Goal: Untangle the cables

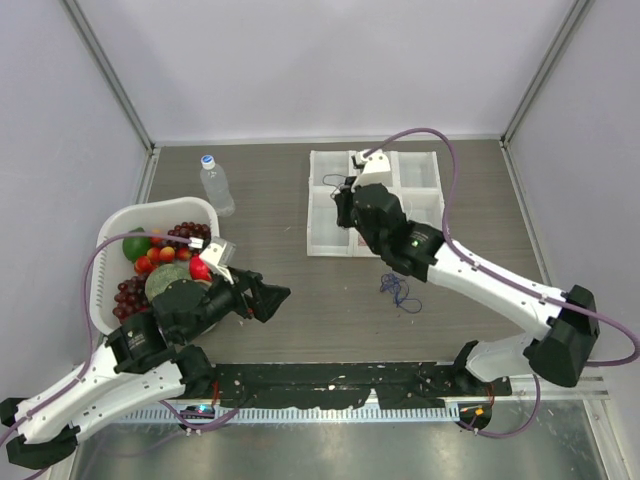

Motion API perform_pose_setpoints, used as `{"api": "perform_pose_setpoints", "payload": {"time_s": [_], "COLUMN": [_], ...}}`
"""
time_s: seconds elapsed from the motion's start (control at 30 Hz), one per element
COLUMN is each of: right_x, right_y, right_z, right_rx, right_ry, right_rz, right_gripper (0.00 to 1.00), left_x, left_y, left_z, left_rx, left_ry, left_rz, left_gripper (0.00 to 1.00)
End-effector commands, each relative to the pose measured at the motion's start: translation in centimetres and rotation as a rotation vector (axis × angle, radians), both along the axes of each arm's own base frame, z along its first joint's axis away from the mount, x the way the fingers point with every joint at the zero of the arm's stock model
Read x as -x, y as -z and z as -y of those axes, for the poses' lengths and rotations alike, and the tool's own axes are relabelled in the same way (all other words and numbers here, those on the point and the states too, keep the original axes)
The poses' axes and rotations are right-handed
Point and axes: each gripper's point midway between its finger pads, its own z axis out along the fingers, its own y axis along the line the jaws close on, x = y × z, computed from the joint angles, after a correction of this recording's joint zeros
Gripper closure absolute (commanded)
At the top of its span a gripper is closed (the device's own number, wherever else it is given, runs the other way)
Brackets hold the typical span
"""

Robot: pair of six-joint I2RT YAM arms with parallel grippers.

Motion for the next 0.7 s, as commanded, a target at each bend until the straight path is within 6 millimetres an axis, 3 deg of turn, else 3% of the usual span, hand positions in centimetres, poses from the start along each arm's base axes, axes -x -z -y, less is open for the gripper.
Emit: {"api": "perform_pose_setpoints", "payload": {"time_s": [0.0,0.17,0.33,0.6,0.67], "right_x": [-3.4,-6.6,-8.3,-10.9,-11.0], "right_y": [-1.4,2.6,5.9,15.0,16.5], "right_z": [-0.9,-0.6,-1.4,-2.0,-2.2], "right_rx": [0.007,0.060,0.028,0.080,0.098], "right_ry": [-0.014,0.020,0.004,0.032,0.031], "right_rz": [0.044,-0.011,-0.055,-0.202,-0.228], "right_gripper": [0.99,0.99,0.99,0.99,0.99], "left_x": [-0.1,0.0,-0.1,-0.1,-0.1], "left_y": [-0.6,-0.4,0.2,0.6,0.7], "left_z": [-0.1,-0.2,0.0,0.6,0.7], "left_rx": [0.010,0.008,-0.005,-0.009,-0.010], "left_ry": [0.001,0.003,0.006,0.018,0.021], "left_rz": [0.026,0.029,0.020,0.007,0.004], "left_gripper": [0.09,0.09,0.09,0.09,0.09]}}
